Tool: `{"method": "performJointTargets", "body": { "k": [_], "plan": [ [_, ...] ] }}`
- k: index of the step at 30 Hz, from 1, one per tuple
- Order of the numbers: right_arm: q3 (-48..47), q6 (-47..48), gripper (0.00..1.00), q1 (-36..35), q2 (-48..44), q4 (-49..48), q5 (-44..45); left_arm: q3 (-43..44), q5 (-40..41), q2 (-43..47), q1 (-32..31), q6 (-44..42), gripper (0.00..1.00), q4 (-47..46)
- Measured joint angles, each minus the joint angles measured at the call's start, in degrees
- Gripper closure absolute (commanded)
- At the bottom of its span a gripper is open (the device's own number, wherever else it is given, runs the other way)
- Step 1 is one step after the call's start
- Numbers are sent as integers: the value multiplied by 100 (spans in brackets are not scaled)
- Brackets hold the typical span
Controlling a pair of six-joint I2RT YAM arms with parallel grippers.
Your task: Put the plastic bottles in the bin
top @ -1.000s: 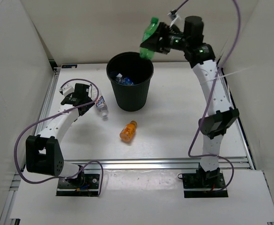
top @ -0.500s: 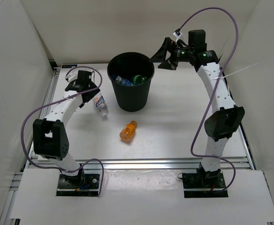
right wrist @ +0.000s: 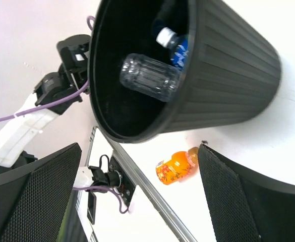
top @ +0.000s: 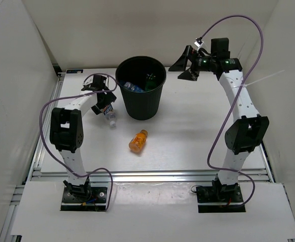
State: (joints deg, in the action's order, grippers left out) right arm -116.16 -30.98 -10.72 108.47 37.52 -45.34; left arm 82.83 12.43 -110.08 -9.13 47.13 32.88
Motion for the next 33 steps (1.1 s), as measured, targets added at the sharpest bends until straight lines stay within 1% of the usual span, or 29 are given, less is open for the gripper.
{"method": "performJointTargets", "body": {
  "k": [4,6,7,8,9,10,11,12,16,19,20,22,25,26,30,32,33],
  "plan": [
    [201,0,0,238,-186,26,-22,-2,-273,-328,20,13,0,-103],
    [289,2,0,350,-310,26,-31,-111,-413,-404,42,66,0,-173],
    [326,2,0,387,-365,17,-42,-229,-483,-404,57,94,2,-210],
    [372,2,0,435,-428,17,-57,-358,-538,-404,74,149,17,-236],
    [404,4,0,463,-470,15,-79,-415,-570,-354,103,229,30,-280],
    [426,4,0,487,-505,11,-107,-527,-638,-282,146,282,40,-380],
    [433,4,0,501,-516,11,-125,-632,-675,-227,201,369,46,-424],
    [437,2,0,509,-518,4,-146,-748,-726,-153,278,457,51,-450],
    [527,-13,0,509,-503,9,-216,-951,-730,219,654,741,50,-284],
    [527,-37,0,501,-424,4,-286,-824,-693,629,901,879,50,-118],
    [518,-55,0,503,-378,0,-306,-640,-686,776,953,911,50,-20],
    [516,-81,0,503,-273,-4,-332,4,-673,984,957,968,50,52],
    [518,-160,0,503,-114,-7,-350,1384,-643,1080,767,907,50,-31],
    [522,-173,0,503,-76,-7,-350,2006,-658,1064,636,837,48,-72],
    [527,-205,0,494,-9,-9,-356,3797,-748,820,-17,459,47,-361],
    [529,-208,0,492,-9,-13,-356,4275,-824,691,-448,291,43,-581],
    [529,-208,0,492,-9,-15,-356,4378,-885,614,-649,212,40,-638]
  ]
}}
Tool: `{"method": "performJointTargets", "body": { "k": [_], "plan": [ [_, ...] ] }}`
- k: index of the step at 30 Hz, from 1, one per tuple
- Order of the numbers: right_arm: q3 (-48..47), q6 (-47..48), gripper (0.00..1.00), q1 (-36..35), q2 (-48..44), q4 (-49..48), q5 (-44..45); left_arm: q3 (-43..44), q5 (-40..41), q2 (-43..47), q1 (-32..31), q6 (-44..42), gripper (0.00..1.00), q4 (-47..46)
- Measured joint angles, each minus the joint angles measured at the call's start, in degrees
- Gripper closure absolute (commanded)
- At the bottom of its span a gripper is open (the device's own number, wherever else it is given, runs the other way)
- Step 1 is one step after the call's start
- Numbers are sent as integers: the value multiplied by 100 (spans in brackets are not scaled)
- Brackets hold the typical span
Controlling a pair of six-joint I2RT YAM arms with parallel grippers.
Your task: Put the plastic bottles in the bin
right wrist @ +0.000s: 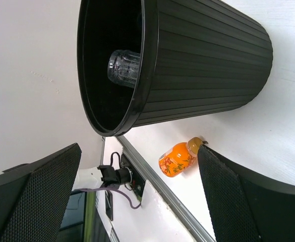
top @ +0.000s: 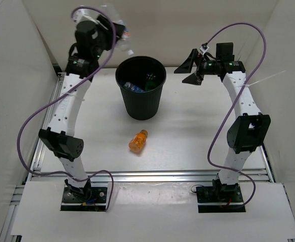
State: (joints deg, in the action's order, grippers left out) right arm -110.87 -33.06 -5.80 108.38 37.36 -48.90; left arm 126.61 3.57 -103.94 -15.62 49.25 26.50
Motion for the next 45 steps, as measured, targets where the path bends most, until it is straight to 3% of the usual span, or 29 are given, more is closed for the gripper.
{"method": "performJointTargets", "body": {
  "k": [2,3,4,5,10,14,19,24,27,32,36,39,45],
  "plan": [
    [9,2,0,-9,0,-13,7,17,-186,-188,-358,-120,32,-44],
    [26,4,0,-11,0,-22,13,-52,-302,-321,-514,-186,23,-66],
    [52,4,0,-17,-2,-26,20,-188,-415,-450,-647,-258,4,-55],
    [96,11,0,-17,-4,-33,35,-328,-474,-562,-748,-354,0,13],
    [507,59,0,-22,-98,-22,138,-977,-420,-953,-1051,-671,0,686],
    [933,92,0,-79,-289,-26,251,-997,188,-525,-940,-973,0,922],
    [1978,76,0,-422,-966,-310,612,-1381,1530,1294,-326,-1250,0,734],
    [4332,-859,0,-636,-2090,-1392,754,-2721,2430,3554,535,-1419,0,411],
    [5073,-1534,0,-540,-1849,-1687,693,-3578,2684,4378,894,-1276,0,754],
    [5108,-2369,0,-892,-1067,-1757,894,-4564,2741,4439,1410,-951,0,2006],
    [4166,-2553,0,-1738,-457,-1410,1008,-5313,2706,4485,1550,-857,0,2800],
    [3755,-2747,0,-2181,-151,-1482,999,-5471,2702,4712,1580,-833,0,3152],
    [4035,-3110,0,-2341,197,-1353,1003,-5469,2754,5222,1587,-831,0,3394]
  ]
}}
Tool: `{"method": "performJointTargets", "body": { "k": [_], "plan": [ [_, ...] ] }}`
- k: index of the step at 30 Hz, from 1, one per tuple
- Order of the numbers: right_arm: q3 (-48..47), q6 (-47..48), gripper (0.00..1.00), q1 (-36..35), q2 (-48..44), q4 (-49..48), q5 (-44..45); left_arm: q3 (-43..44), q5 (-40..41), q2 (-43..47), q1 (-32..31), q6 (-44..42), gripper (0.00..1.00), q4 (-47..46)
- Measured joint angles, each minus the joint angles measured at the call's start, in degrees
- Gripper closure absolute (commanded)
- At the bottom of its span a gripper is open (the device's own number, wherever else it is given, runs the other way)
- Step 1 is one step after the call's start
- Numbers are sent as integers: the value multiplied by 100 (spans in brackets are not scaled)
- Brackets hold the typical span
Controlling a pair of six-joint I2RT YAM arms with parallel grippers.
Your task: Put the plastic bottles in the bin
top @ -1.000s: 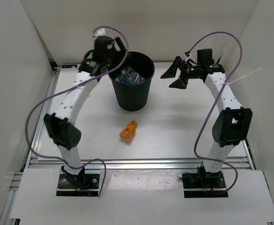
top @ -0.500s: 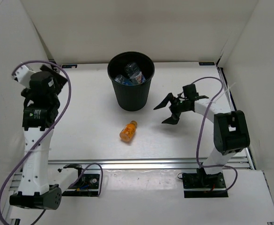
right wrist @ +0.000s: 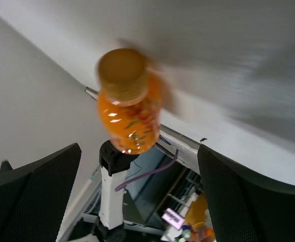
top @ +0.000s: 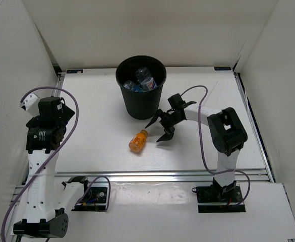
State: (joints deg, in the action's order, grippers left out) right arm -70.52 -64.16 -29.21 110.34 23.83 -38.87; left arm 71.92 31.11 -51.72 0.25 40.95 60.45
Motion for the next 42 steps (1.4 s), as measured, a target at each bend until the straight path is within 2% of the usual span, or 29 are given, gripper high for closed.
{"method": "performJointTargets", "body": {
  "k": [6,20,23,24,30,33,35,38,39,42],
  "plan": [
    [17,-149,0,-55,446,177,2,-11,63,122,0,-24,0,264],
    [-916,-103,1,-433,1158,116,-426,-35,151,186,0,-46,0,850],
    [-1034,-81,11,-448,1244,109,-531,-44,166,221,0,-44,0,933],
    [-1075,-55,23,-457,1281,105,-568,-55,175,243,0,-42,0,962],
    [-1143,136,56,-463,1381,-31,-811,-308,219,389,0,26,0,1075],
    [-1069,269,62,-442,1364,-63,-894,-415,214,389,0,76,0,1115],
    [-964,380,62,-413,1305,-94,-933,-485,212,382,0,109,0,1102],
    [-815,516,30,-378,1209,-66,-964,-592,203,385,0,136,0,1067],
    [-811,575,16,-378,1193,-15,-970,-636,195,385,0,142,0,1036],
    [-820,662,9,-376,1182,81,-962,-951,101,378,2,127,0,763]
  ]
}}
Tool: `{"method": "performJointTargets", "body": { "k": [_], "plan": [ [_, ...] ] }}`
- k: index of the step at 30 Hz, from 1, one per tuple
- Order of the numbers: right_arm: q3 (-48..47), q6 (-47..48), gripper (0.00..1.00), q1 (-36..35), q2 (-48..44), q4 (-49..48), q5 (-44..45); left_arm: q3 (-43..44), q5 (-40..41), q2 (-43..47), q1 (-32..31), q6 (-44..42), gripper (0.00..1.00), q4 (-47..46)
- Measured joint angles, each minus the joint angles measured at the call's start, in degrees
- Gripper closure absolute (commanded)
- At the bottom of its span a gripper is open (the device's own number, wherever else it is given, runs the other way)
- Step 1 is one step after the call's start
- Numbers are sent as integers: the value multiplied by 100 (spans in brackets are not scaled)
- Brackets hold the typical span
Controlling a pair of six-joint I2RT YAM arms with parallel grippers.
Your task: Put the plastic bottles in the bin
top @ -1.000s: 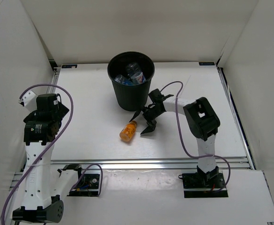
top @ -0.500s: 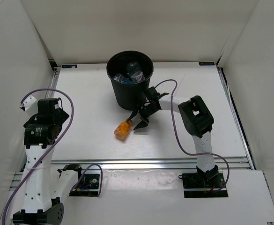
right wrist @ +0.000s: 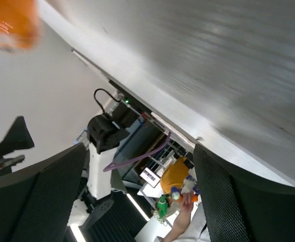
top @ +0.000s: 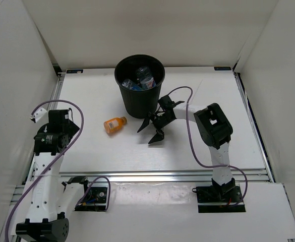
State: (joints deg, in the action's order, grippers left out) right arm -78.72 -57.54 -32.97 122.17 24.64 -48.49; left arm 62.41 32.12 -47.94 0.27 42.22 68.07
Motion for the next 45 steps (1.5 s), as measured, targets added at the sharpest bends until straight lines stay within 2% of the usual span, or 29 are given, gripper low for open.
{"method": "performJointTargets", "body": {
  "k": [3,6,8,11,15,19,24,27,35,41,45],
  "plan": [
    [-24,103,7,-7,-26,170,26,-472,-468,-225,55,-15,0,-505],
    [-74,269,6,-7,-103,503,50,-684,-1327,-850,181,175,0,-1220],
    [-157,448,5,-4,-225,748,61,-673,-1910,-1423,238,496,0,-1751],
    [-286,780,4,42,-605,1102,70,-192,-2645,-2555,262,1158,0,-2177],
    [-321,1093,4,365,-1266,1360,-4,1161,-3379,-4214,247,1853,0,-2487],
    [-468,1318,10,1058,-1423,1521,-264,3309,-3738,-5919,107,2149,0,-2621],
    [-496,1473,14,2017,-1276,1646,-483,5963,-4360,-7864,-7,2208,0,-2999],
    [-492,1556,15,2369,-1174,1661,-608,6679,-4739,-8706,13,2343,0,-3115],
    [-157,1768,16,3086,-1207,1711,-874,7099,-5519,-10244,339,2975,0,-3119],
    [162,1849,16,3351,-1305,1768,-907,7687,-5519,-10415,380,3217,0,-3696],
    [157,1878,15,3355,-1305,1746,-927,7759,-5652,-10424,374,3036,0,-3991]
  ]
}}
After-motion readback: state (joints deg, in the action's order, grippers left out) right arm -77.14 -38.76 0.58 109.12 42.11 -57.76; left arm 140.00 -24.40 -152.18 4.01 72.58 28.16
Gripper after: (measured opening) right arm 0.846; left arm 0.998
